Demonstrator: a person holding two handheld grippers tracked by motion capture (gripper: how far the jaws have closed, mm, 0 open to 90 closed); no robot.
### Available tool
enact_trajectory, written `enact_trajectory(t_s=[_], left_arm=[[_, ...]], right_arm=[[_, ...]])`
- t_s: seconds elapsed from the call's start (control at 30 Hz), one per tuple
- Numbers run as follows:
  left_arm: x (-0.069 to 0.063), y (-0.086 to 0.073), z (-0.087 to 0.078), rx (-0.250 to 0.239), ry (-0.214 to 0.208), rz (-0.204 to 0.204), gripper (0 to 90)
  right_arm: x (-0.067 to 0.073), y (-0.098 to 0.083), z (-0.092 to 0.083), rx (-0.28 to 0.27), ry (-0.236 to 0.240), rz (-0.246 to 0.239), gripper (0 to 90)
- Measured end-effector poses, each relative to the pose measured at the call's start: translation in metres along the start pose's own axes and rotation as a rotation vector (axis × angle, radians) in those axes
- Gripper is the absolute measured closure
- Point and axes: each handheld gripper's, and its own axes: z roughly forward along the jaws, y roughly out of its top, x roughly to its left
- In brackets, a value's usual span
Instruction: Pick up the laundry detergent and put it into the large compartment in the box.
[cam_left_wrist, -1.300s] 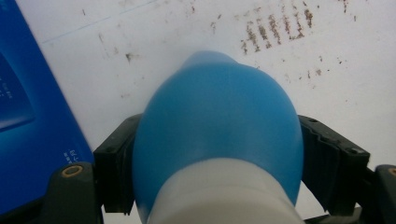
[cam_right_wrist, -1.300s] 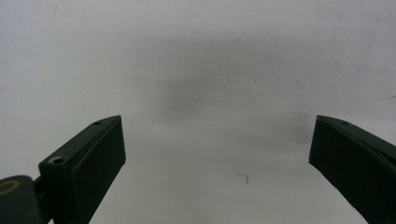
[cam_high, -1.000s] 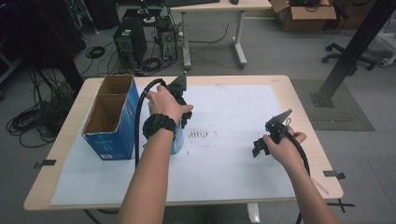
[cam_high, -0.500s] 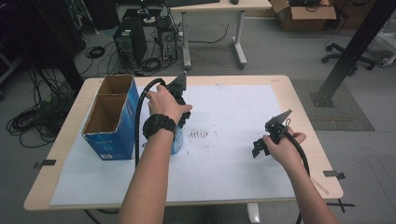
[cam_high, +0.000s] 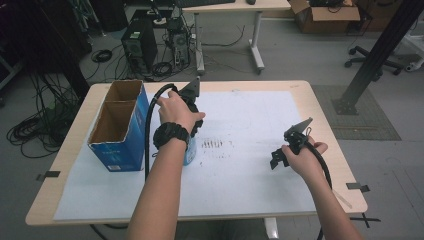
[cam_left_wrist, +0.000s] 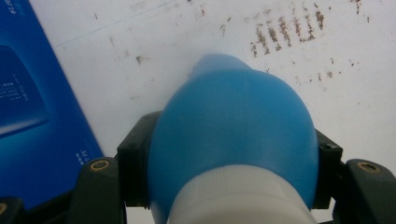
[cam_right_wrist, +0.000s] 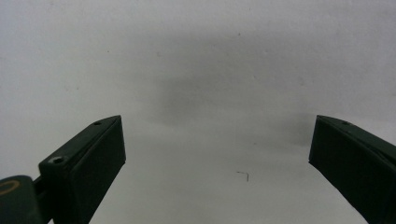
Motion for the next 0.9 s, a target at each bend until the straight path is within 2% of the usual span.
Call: enact_trajectory(t_s=[0.4, 0.57, 0.73, 0.9], left_arm=[[0.001, 0.001, -0.002, -0.014, -0.011, -0.002, 36.8], [0.001, 0.000, -0.006, -0.003, -0.012, 0.008, 36.8], [0.003, 0.000, -0.017, -0.009, -0.012, 0.009, 36.9], [0.004, -0.001, -0.037, -0.025, -0.016, 0.013, 37.0]], right_arm=[[0.001, 0.000, -0.001, -0.001, -0.001, -0.003, 3.8], [0.002, 0.000, -0.004, -0.004, 0.002, -0.005, 3.7], [0.003, 0.000, -0.005, -0.003, 0.003, -0.009, 3.8], [0.005, 0.001, -0.008, -0.004, 0.007, -0.011, 3.8]])
